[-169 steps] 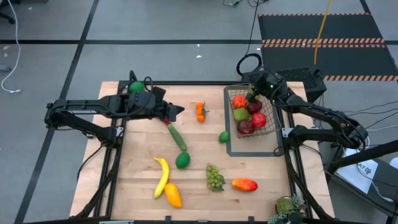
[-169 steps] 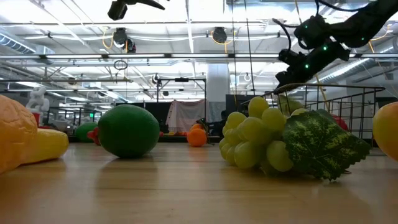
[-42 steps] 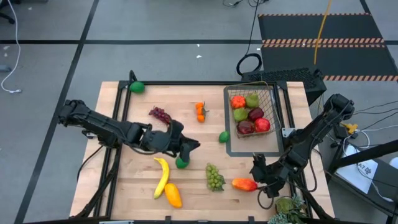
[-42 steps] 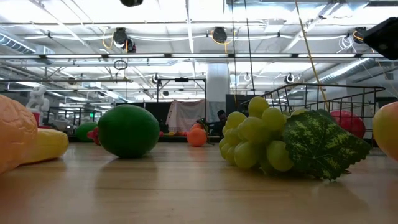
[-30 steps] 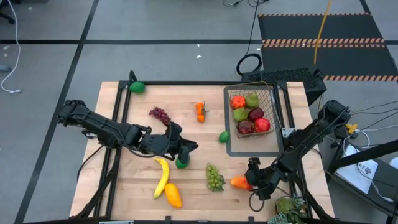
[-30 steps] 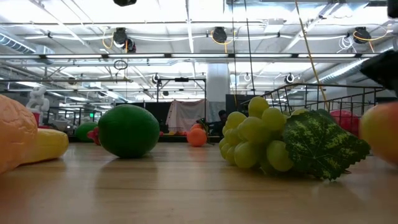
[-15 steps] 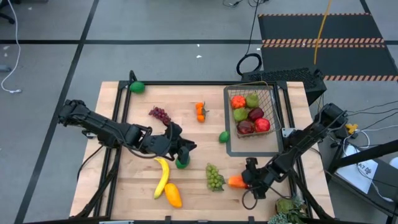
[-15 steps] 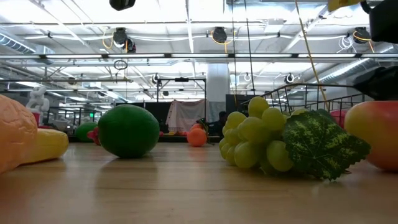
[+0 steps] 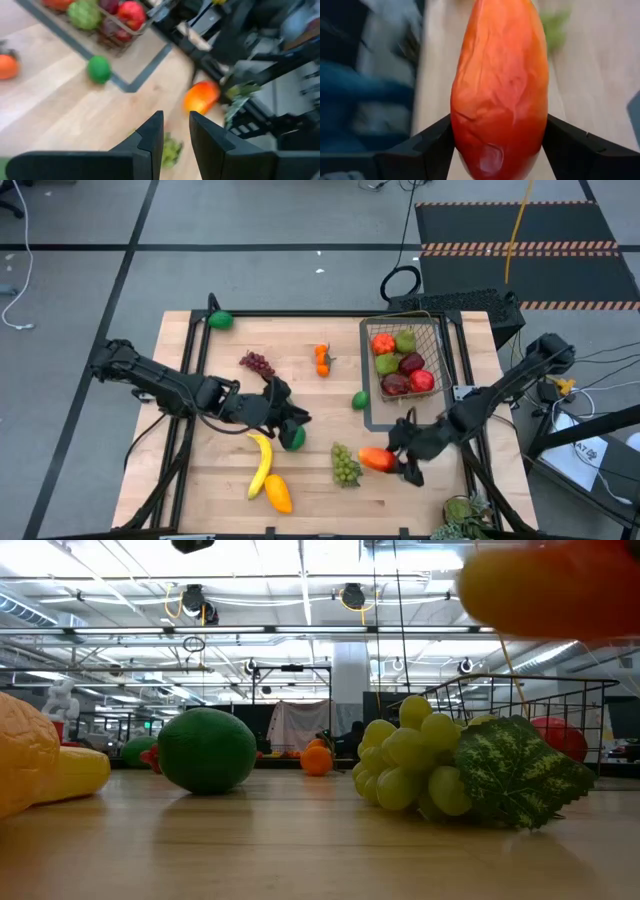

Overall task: Build produce basket
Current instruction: Put the orange mango into the wire basket

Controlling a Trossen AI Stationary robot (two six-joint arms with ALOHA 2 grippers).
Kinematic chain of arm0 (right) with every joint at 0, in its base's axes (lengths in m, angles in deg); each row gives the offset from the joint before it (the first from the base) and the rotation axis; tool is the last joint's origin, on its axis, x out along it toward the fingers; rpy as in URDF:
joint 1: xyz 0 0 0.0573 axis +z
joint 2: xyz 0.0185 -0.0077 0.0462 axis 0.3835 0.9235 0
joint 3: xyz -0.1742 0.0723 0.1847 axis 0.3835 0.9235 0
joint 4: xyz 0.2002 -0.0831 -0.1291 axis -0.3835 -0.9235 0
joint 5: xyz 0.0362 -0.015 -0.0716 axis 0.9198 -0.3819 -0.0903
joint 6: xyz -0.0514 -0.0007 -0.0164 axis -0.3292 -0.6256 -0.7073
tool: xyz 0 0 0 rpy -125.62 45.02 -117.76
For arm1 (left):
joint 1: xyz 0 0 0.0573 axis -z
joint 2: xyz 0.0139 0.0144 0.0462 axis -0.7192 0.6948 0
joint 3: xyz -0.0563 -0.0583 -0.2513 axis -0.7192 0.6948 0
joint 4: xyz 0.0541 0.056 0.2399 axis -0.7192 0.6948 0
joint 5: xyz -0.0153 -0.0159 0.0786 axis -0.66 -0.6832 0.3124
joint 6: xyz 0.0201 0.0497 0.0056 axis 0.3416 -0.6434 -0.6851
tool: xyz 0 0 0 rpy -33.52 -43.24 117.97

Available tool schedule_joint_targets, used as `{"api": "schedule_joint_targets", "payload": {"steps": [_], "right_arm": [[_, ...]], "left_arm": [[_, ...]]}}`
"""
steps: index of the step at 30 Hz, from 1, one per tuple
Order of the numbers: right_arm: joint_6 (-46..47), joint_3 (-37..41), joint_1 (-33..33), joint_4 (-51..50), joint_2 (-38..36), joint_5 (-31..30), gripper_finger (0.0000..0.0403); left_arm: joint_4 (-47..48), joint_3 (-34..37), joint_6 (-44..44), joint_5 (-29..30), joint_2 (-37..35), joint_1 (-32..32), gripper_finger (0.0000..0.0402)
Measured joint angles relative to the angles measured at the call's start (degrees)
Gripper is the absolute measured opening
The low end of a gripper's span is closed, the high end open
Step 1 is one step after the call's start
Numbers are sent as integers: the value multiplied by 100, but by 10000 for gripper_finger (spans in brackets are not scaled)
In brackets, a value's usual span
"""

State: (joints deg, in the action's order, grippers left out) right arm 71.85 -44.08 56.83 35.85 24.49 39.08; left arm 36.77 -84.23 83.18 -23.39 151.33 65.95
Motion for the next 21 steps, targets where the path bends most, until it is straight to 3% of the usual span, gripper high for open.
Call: {"api": "schedule_joint_targets", "payload": {"steps": [3,9,15,21], "right_arm": [[446,-183,-304,133,-568,-4,255],[1000,-394,-1056,1334,-1241,-260,255],[810,-537,-1756,2739,-1266,-1171,254],[351,-537,-2341,4101,-1075,-1716,254]], "left_arm": [[279,2,-199,-81,-237,-125,93],[993,0,-995,-103,-918,-514,93],[1336,0,-2003,-103,-1682,-991,93],[1439,0,-2940,-101,-2255,-1551,93]]}}
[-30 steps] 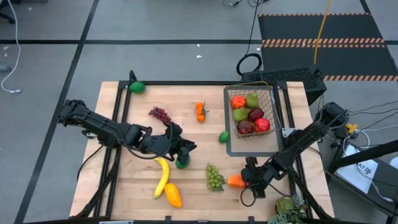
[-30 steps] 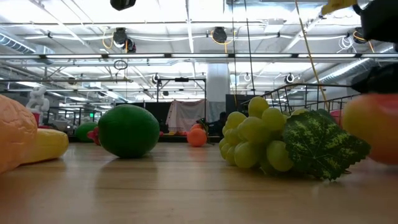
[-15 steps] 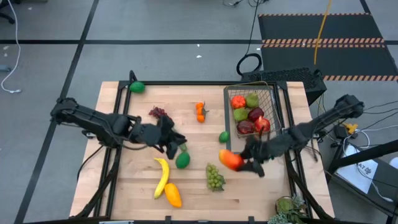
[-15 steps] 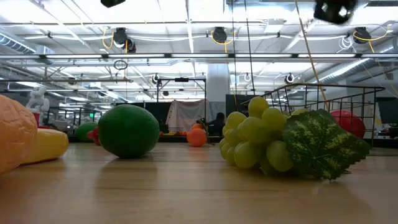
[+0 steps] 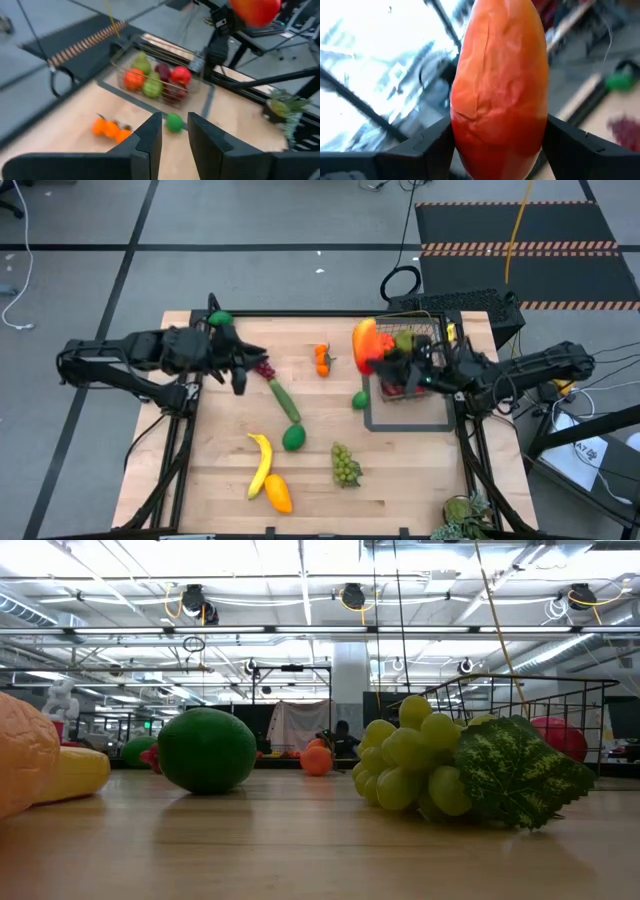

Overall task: Build produce basket
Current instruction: Put the orange mango into the wire basket

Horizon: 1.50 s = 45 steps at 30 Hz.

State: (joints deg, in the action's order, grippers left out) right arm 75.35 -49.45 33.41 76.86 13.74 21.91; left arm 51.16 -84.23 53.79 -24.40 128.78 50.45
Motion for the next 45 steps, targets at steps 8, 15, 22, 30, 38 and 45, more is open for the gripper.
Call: {"api": "schedule_joint_targets", "payload": {"steps": [8,15,22,30,38,45], "right_arm": [[-1184,-718,-589,726,382,-149,254],[-2739,-2080,-904,520,781,-127,254],[-3142,-2983,-1062,-665,770,120,254],[-3715,-3167,-1232,-1260,610,466,254],[-5261,-3164,-1323,-1271,604,815,254],[-6909,-3163,-1315,-808,600,826,254]], "left_arm": [[33,0,-1000,-2,-244,-765,93],[40,2,-1519,-867,-121,-1388,93],[-132,2,-1177,-1299,-51,-1729,93],[-136,2,-87,-1300,-51,-1738,93],[-134,2,445,-1299,-51,-1576,93],[-134,2,535,-1299,-51,-1516,93]]}}
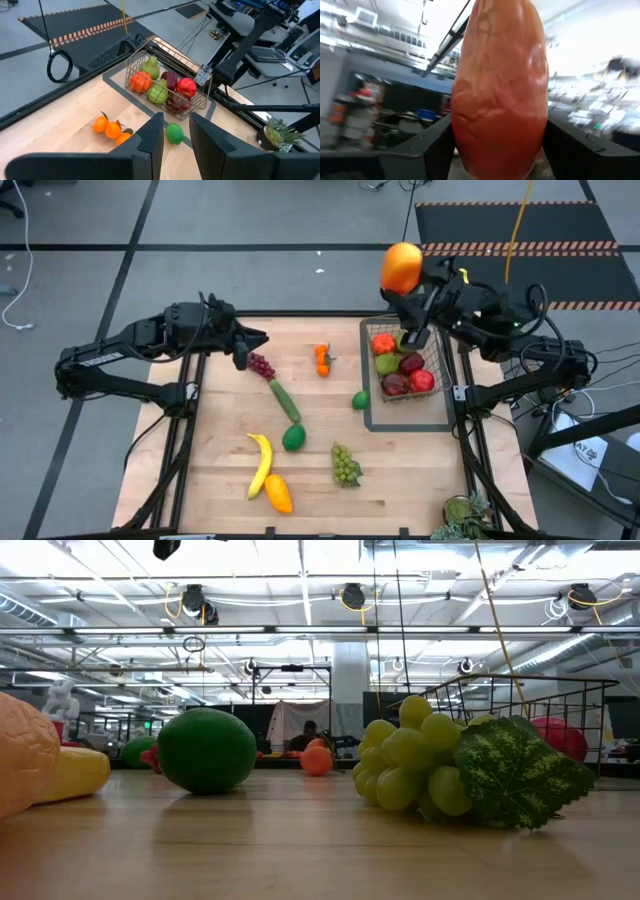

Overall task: Build produce basket
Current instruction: Put the orange mango into the wire basket

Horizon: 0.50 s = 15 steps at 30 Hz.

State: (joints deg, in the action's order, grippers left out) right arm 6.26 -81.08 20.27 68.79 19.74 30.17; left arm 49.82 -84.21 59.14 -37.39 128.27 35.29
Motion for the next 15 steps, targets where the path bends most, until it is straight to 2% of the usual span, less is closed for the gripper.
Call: {"api": "schedule_joint_targets", "payload": {"steps": [4,7,15], "right_arm": [[-1148,2,0,274,2,-17,254],[-1653,2,-2,348,0,-26,254],[-1598,2,-4,373,2,-217,254]], "left_arm": [[-2,0,56,104,7,-2,93],[-2,0,37,245,11,-2,93],[-11,0,19,313,11,-86,93]]}}
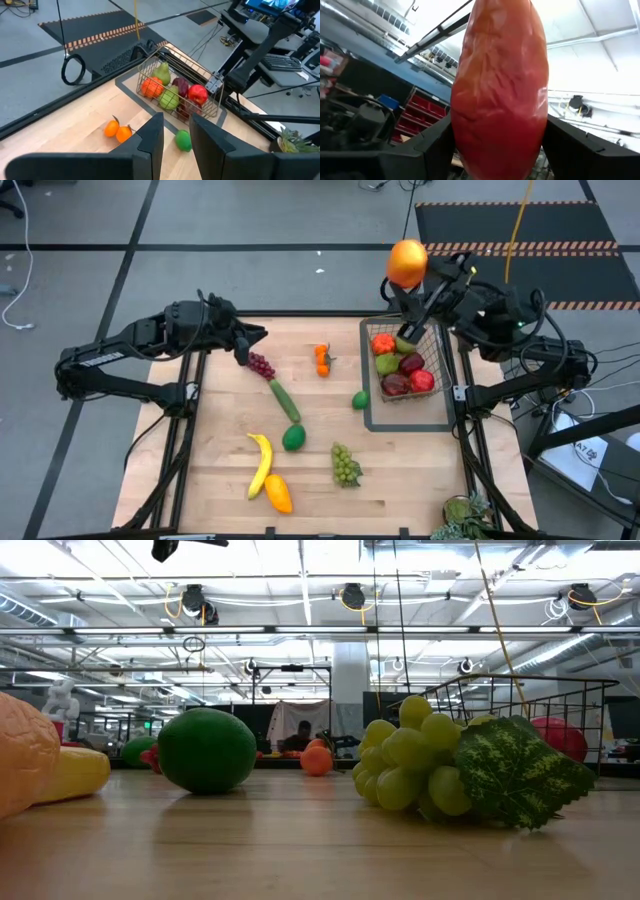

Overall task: Build produce basket
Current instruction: Put the orange mango into the wire basket

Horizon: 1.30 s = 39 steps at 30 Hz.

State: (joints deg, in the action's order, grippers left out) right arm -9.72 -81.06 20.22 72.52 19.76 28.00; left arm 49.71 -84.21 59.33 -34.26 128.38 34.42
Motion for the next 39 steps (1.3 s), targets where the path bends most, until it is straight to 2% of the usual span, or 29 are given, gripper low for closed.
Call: {"api": "schedule_joint_targets", "payload": {"steps": [6,23,34,39], "right_arm": [[1204,4,-3,21,0,-456,254],[4451,4,2,417,4,-469,254],[6738,4,0,594,2,-2124,254],[8008,4,-2,584,4,-2390,254]], "left_arm": [[-122,0,0,10,0,-47,93],[-280,0,-107,245,0,-47,93],[-278,0,-262,425,0,-47,93],[-275,0,-351,452,0,-47,93]]}}
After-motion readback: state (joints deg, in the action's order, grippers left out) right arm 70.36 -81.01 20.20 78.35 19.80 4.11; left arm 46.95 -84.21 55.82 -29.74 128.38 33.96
